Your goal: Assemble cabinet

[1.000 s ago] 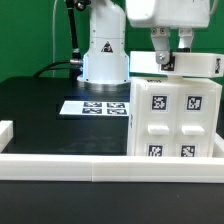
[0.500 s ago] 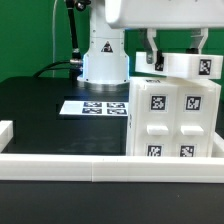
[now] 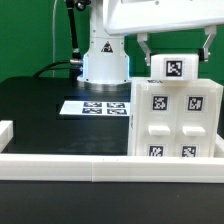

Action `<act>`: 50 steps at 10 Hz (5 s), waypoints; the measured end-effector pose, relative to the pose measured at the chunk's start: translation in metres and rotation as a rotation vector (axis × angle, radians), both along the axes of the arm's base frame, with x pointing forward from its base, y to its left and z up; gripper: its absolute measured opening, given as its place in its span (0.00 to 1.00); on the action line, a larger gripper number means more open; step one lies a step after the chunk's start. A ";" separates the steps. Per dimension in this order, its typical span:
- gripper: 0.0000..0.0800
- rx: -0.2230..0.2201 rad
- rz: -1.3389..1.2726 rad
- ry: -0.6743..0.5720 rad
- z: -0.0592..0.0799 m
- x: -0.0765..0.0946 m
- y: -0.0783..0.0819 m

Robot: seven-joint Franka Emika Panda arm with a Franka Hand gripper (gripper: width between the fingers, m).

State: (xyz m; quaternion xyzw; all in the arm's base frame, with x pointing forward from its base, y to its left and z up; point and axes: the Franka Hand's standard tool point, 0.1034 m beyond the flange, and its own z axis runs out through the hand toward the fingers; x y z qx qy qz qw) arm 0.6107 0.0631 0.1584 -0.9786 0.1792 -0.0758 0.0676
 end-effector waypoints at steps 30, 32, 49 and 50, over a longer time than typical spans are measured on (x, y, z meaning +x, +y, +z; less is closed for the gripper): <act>1.00 -0.149 0.745 -0.082 0.024 0.004 0.019; 1.00 -0.200 0.973 -0.091 0.023 0.002 0.021; 1.00 -0.417 2.124 -0.039 0.005 0.003 0.017; 0.85 -0.417 2.123 -0.039 0.005 0.003 0.017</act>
Offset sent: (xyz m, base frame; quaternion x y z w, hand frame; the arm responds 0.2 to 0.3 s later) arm -0.0064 0.0070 -0.0074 -0.0365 0.0149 0.3371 0.9406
